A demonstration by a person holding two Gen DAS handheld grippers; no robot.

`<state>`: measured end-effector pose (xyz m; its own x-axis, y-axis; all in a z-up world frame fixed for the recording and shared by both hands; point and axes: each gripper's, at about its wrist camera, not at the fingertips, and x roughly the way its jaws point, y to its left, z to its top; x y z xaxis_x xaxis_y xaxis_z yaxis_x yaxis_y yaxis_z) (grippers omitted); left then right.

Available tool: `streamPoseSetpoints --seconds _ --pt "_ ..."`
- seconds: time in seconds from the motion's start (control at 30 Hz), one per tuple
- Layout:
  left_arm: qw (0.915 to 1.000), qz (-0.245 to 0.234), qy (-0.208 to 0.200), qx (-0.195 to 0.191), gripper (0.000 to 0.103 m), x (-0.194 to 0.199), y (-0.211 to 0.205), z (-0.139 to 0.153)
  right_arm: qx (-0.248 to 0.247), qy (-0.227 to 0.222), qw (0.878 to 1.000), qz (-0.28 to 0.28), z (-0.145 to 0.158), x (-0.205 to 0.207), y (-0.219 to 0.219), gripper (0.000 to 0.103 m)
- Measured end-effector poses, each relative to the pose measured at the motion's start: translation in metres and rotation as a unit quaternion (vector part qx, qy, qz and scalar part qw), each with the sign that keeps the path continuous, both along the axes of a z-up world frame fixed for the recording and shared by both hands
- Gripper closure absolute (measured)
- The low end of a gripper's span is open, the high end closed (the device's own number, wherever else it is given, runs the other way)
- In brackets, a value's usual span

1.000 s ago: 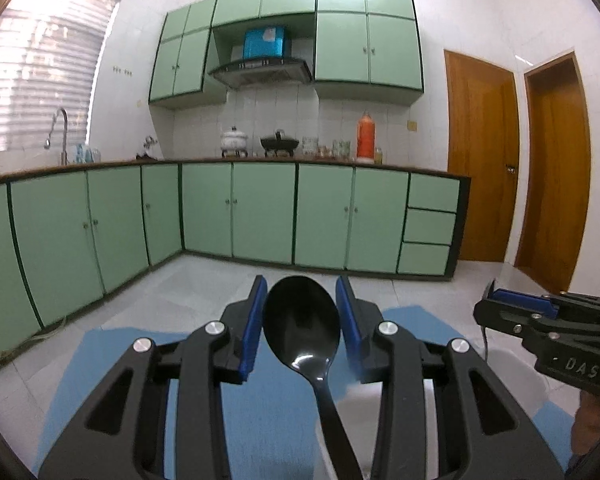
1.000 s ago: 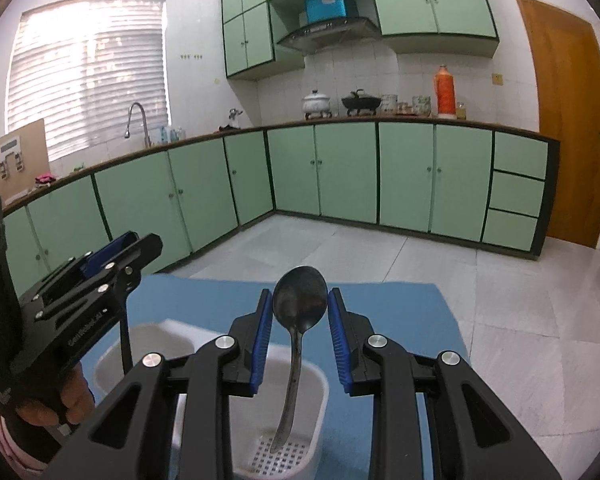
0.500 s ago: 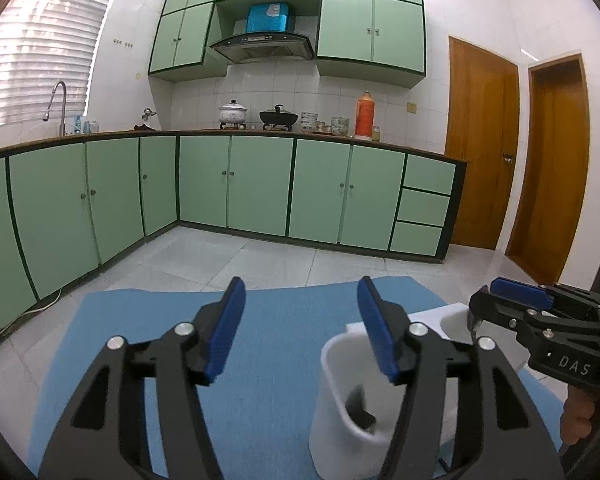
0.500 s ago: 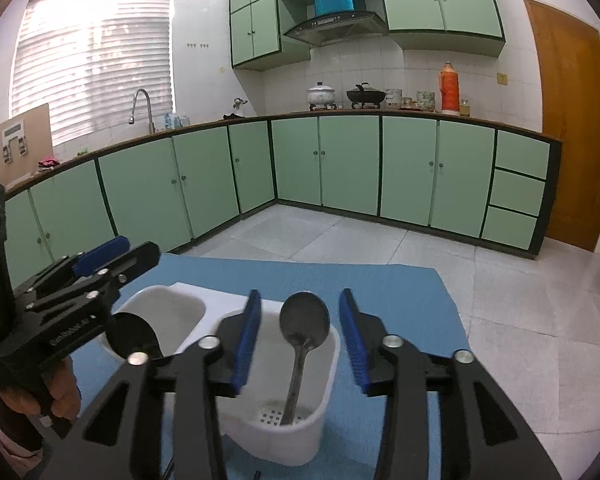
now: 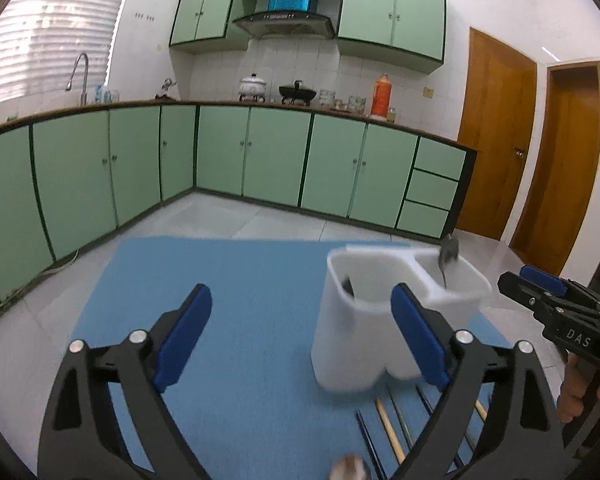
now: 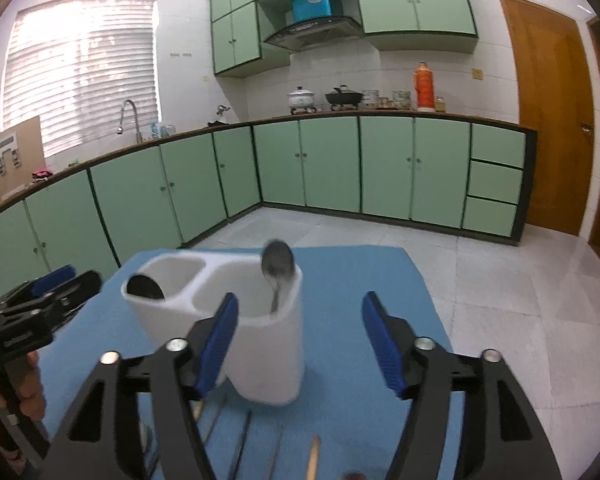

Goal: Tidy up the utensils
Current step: 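Withdraw both open tools from the holder back over the utensils, then grasp a large silver spoon with the left tool while the right tool grasps the ornate-handled spoon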

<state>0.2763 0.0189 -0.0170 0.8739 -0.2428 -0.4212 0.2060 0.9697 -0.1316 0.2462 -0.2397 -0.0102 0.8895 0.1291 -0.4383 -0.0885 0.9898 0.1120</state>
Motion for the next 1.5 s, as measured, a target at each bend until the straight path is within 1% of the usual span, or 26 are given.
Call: streamPoseSetpoints --seconds 0.03,0.07,0.13,0.23,0.33,0.57,0.7,0.77,0.87,0.97,1.13,1.3,1.33,1.37,1.4,1.43,1.5 --pt "1.0 0.0 0.005 -0.002 0.012 -0.007 0.001 -0.002 -0.001 0.002 1.0 -0.004 -0.002 -0.005 -0.002 0.025" --pt "1.0 0.0 0.009 -0.002 0.01 -0.01 0.001 -0.004 -0.001 0.005 1.0 -0.009 -0.004 -0.01 -0.004 0.023" --pt "0.9996 0.002 0.026 -0.002 0.008 -0.02 0.003 -0.009 0.0 0.013 1.0 -0.018 -0.01 -0.021 -0.01 0.015" --pt "0.9989 0.007 0.046 0.002 0.007 -0.031 0.003 -0.018 0.0 0.025 0.999 -0.031 -0.018 -0.033 -0.016 0.011" --pt "0.9978 0.009 0.065 0.008 0.007 -0.043 0.003 -0.029 -0.001 0.045 0.998 -0.04 -0.029 -0.045 -0.023 0.011" --pt "0.9938 0.01 0.108 0.025 0.006 -0.057 0.001 -0.052 -0.013 0.072 0.995 -0.065 -0.049 -0.067 -0.031 0.009" --pt "0.9911 0.008 0.127 0.039 0.006 -0.064 -0.001 -0.064 -0.014 0.094 0.993 -0.066 -0.059 -0.072 -0.034 0.008" --pt "0.9896 0.008 0.138 0.04 0.006 -0.065 -0.004 -0.07 -0.011 0.103 0.992 -0.068 -0.063 -0.073 -0.036 0.008" --pt "0.9844 0.006 0.168 0.051 0.006 -0.06 -0.01 -0.081 -0.002 0.11 0.992 -0.067 -0.067 -0.075 -0.04 0.008" --pt "0.9822 0.01 0.179 0.056 0.006 -0.055 -0.014 -0.088 0.003 0.11 0.992 -0.066 -0.068 -0.078 -0.043 0.008" --pt "0.9792 0.016 0.197 0.047 0.007 -0.042 -0.012 -0.092 0.002 0.112 0.992 -0.064 -0.069 -0.076 -0.045 0.008" --pt "0.9773 0.019 0.206 0.046 0.007 -0.03 -0.011 -0.094 0.005 0.113 0.992 -0.063 -0.072 -0.074 -0.046 0.008" --pt "0.9767 0.02 0.21 0.04 0.009 -0.027 -0.009 -0.094 0.005 0.114 0.992 -0.062 -0.073 -0.074 -0.046 0.008" --pt "0.9761 0.021 0.214 0.032 0.02 -0.024 -0.007 -0.094 0.005 0.114 0.992 -0.062 -0.073 -0.073 -0.046 0.008" --pt "0.9752 0.021 0.218 0.03 0.028 -0.022 -0.005 -0.095 0.004 0.115 0.992 -0.061 -0.074 -0.072 -0.046 0.008" --pt "0.9746 0.022 0.221 0.031 0.033 -0.021 -0.004 -0.096 0.003 0.115 0.992 -0.06 -0.074 -0.071 -0.046 0.008" --pt "0.9751 0.02 0.219 0.029 0.033 -0.021 -0.003 -0.096 0.002 0.116 0.991 -0.059 -0.075 -0.071 -0.045 0.008"
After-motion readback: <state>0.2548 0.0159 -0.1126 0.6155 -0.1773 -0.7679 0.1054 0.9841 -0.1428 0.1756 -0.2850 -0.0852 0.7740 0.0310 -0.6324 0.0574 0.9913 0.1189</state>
